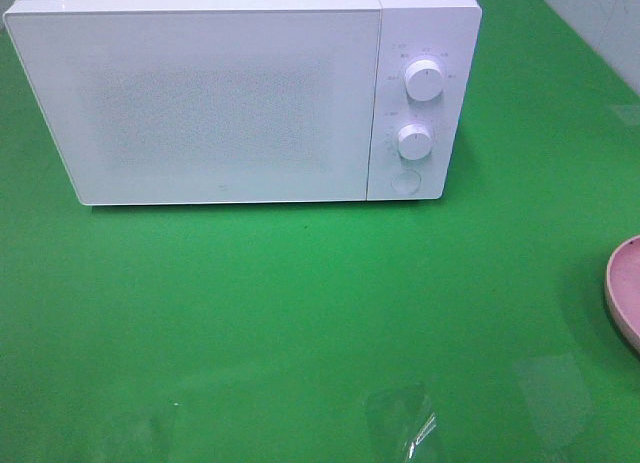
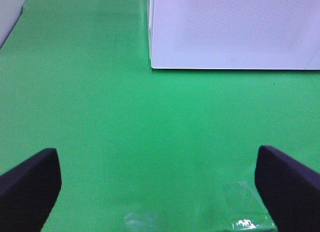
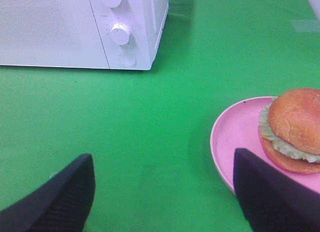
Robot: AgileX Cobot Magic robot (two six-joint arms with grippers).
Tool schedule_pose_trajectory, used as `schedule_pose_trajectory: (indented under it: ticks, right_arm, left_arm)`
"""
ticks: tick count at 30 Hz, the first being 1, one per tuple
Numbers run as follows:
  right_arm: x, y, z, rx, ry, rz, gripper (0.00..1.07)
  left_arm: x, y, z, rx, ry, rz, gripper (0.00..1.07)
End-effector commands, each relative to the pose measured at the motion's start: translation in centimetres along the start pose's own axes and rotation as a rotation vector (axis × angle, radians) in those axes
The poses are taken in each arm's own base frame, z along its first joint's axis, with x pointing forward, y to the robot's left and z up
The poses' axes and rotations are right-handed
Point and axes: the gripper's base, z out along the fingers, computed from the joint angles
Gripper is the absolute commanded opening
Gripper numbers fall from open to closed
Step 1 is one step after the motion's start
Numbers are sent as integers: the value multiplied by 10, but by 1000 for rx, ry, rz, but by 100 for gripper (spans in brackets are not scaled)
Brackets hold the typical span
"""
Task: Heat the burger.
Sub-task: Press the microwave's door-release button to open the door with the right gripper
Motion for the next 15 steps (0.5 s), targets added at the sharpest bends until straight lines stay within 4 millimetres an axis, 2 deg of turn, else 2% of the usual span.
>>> schedule_pose_trajectory:
  ticks: [1,15]
  right_arm:
    - [1,0,-3,2,-31,0,73]
    - [1,0,-4,2,-32,0,73]
  left_arm:
    - [1,-1,-2,6,-29,-4,98]
    - [1,-1,-2,6,-29,-4,98]
